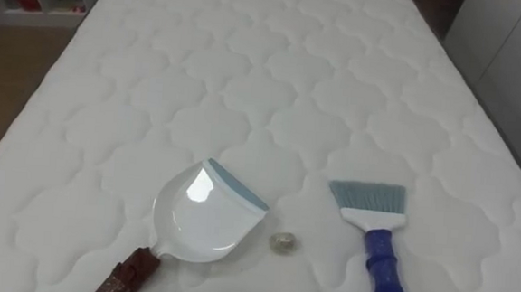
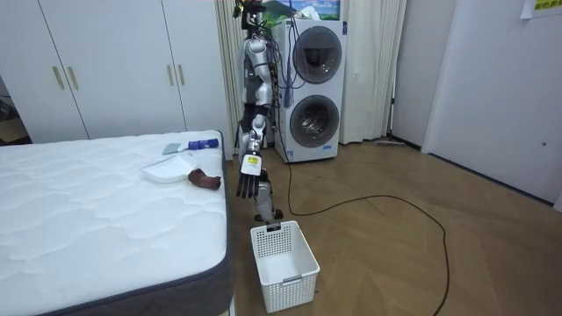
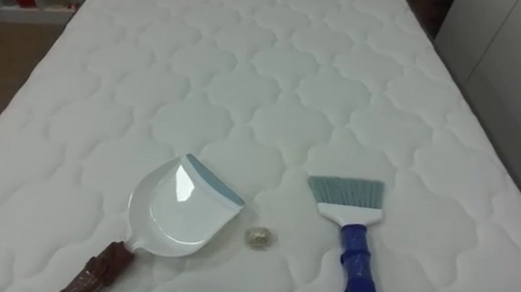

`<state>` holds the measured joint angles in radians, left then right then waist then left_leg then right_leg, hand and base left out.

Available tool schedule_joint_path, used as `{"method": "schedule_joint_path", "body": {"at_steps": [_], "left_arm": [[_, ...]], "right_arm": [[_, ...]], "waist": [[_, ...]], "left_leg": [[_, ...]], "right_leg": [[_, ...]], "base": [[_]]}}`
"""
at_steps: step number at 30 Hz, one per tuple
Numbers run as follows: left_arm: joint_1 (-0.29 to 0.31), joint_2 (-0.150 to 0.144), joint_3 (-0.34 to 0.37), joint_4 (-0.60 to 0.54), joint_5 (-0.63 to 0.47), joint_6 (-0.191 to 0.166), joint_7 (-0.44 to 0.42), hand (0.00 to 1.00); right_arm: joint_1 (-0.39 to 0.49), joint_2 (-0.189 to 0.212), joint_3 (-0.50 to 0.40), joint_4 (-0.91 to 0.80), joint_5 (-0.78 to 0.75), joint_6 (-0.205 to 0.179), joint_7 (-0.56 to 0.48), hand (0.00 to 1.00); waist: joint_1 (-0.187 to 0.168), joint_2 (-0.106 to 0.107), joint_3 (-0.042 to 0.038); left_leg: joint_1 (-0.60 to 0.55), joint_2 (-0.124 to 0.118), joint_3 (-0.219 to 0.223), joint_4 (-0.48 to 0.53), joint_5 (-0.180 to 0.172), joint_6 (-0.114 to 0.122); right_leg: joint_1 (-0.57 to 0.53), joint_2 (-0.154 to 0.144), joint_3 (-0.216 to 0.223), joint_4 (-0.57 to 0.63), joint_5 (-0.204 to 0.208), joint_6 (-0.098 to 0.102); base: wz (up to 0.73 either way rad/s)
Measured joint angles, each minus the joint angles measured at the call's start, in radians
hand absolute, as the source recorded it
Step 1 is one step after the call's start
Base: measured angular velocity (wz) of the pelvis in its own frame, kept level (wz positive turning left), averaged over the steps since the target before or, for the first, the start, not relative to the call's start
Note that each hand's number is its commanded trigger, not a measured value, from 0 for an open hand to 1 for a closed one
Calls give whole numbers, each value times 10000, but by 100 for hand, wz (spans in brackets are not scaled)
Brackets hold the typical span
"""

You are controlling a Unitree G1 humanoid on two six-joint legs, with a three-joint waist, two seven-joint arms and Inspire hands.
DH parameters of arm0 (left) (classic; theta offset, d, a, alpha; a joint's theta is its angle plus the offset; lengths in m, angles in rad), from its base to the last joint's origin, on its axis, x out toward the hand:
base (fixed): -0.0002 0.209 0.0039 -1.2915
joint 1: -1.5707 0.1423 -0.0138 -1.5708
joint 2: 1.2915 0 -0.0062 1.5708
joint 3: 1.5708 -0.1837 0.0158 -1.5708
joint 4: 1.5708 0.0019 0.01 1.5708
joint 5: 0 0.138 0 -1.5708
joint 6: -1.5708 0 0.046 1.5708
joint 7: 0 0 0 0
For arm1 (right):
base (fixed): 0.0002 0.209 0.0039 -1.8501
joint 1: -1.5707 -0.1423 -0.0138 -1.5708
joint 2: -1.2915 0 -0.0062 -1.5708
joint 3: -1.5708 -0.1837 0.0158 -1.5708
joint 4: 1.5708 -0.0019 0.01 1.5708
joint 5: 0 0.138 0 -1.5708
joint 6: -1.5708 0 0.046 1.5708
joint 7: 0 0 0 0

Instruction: Clean bed

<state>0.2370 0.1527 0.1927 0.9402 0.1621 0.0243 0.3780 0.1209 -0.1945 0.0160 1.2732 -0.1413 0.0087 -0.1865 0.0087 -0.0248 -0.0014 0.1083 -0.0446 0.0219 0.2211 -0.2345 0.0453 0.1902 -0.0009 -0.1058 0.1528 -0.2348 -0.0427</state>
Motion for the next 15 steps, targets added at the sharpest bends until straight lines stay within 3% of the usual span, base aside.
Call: {"method": "schedule_joint_path", "body": {"at_steps": [4, 9, 12, 15], "left_arm": [[-7, 6, 33, -668, -147, -697, 798, 0], [260, -14, 35, -1536, -154, -1031, 1270, 0], [293, -15, 25, -1952, -157, -1370, 1648, 0], [245, 6, -131, -2113, -145, -1432, 1745, 0]], "right_arm": [[11, -24, -8, -41, 1, -330, -4, 0], [265, -40, -97, -400, -51, -425, 17, 0], [266, -74, -220, -545, -192, -439, 25, 0], [254, -86, -179, -667, -193, -692, 78, 0]], "waist": [[27, 16, -40], [218, 94, -90], [259, 155, -61], [149, 190, -35]], "left_leg": [[-81, -8, -44, 4, 0, 0], [-116, -17, -46, 20, 0, 0], [-132, -6, -87, 33, 17, 17], [-214, -16, -119, 67, 27, 35]], "right_leg": [[-19, -17, -92, 2, 1, 1], [-97, -15, -92, 23, 9, -3], [-108, -31, -105, 52, 14, -7], [-120, -64, -278, 70, 16, -3]], "base": [[4], [0], [3], [7]]}}
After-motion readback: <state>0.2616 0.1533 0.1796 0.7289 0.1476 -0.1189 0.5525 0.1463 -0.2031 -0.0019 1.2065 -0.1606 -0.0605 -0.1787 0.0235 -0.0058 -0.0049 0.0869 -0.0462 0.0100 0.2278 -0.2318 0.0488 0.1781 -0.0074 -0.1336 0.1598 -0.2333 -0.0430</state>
